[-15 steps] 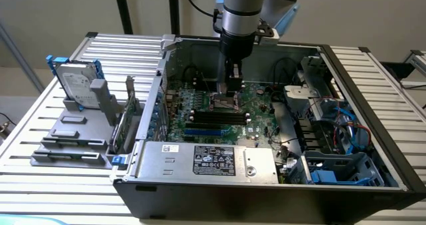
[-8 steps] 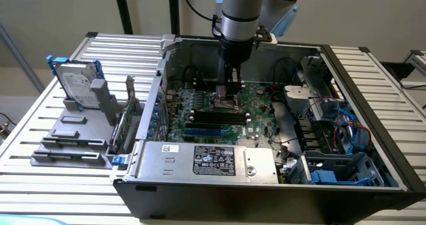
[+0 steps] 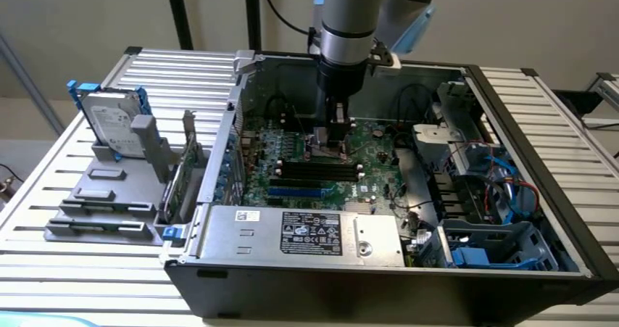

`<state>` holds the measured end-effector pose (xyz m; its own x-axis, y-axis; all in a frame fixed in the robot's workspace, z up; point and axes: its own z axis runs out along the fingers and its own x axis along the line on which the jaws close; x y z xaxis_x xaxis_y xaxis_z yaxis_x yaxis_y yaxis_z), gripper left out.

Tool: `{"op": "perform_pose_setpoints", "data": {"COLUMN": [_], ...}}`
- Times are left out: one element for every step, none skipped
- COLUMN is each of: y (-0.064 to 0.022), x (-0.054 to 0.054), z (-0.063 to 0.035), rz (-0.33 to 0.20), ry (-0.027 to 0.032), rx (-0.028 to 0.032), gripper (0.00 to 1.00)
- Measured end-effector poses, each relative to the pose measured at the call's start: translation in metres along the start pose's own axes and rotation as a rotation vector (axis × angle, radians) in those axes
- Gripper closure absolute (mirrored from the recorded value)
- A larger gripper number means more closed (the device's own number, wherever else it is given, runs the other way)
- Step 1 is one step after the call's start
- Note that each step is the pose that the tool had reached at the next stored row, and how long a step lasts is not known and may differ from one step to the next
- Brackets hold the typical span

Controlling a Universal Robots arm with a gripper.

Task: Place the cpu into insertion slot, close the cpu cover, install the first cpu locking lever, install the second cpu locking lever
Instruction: 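Place the cpu into insertion slot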

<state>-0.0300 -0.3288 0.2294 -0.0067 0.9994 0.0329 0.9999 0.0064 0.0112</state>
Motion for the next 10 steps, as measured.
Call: {"op": "perform_pose_setpoints", "data": {"y": [0.0,0.0,0.0,0.0,0.0,-0.0001,-0.0001,-0.0001,-0.0001,-0.0001], "x": [0.0,0.0001,0.0001,0.0001,0.0001,0.0001,0.0,0.0,0.0,-0.0001], "z": [0.0009,0.0019,0.003,0.0042,0.0053,0.0063,0.0073,0.0083,0.0094,0.0103], "rz": [0.0,0.0,0.0,0.0,0.0,0.0,0.0,0.0,0.0,0.0], "ry": [0.0007,0.0013,0.0016,0.0016,0.0017,0.0016,0.0015,0.0015,0.0016,0.0015], "rx": [0.0003,0.0006,0.001,0.0013,0.0015,0.0017,0.0018,0.0018,0.0018,0.0019], "gripper": [0.45,0.45,0.45,0.45,0.45,0.45,0.45,0.45,0.45,0.45]}}
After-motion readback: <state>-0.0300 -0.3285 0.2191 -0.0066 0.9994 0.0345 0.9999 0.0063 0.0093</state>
